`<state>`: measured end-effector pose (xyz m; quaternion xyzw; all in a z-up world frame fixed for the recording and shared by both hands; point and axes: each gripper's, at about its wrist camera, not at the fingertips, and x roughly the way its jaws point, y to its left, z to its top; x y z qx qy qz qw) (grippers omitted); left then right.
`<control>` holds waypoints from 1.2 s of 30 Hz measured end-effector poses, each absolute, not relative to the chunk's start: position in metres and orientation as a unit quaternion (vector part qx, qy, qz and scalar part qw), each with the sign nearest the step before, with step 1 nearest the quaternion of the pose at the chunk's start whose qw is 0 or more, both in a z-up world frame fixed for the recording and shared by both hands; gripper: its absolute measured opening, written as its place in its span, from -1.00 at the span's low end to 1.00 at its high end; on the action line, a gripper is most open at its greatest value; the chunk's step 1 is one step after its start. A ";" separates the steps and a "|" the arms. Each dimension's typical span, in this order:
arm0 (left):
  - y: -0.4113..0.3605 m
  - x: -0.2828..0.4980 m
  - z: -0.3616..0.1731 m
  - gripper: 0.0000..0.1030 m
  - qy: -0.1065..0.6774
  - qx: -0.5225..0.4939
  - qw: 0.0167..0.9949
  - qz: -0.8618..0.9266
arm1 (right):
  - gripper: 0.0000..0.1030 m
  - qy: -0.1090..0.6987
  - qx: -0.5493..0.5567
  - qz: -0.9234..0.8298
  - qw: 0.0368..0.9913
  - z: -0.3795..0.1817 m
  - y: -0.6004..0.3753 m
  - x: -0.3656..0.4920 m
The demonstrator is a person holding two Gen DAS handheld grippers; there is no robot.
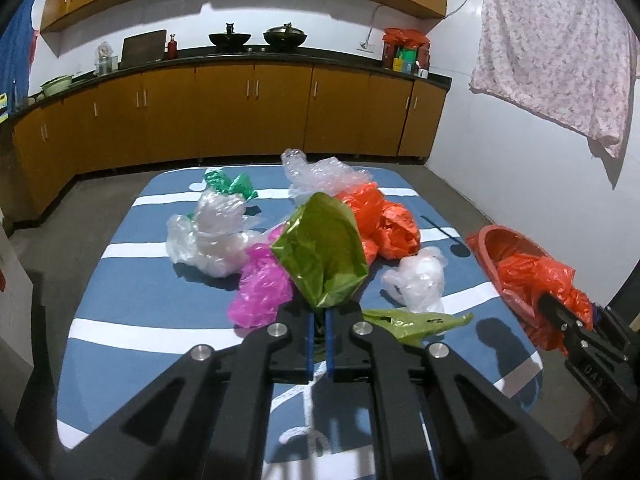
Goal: Collect trash
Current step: 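Carry both bags over the basket and open both tools to release them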
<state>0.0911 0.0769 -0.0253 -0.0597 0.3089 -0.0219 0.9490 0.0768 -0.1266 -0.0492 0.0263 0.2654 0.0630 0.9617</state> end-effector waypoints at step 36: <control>-0.145 0.196 -0.021 -0.89 0.291 0.024 0.936 -0.195 | -0.01 0.231 0.084 -0.132 0.960 -0.034 -0.286 0.106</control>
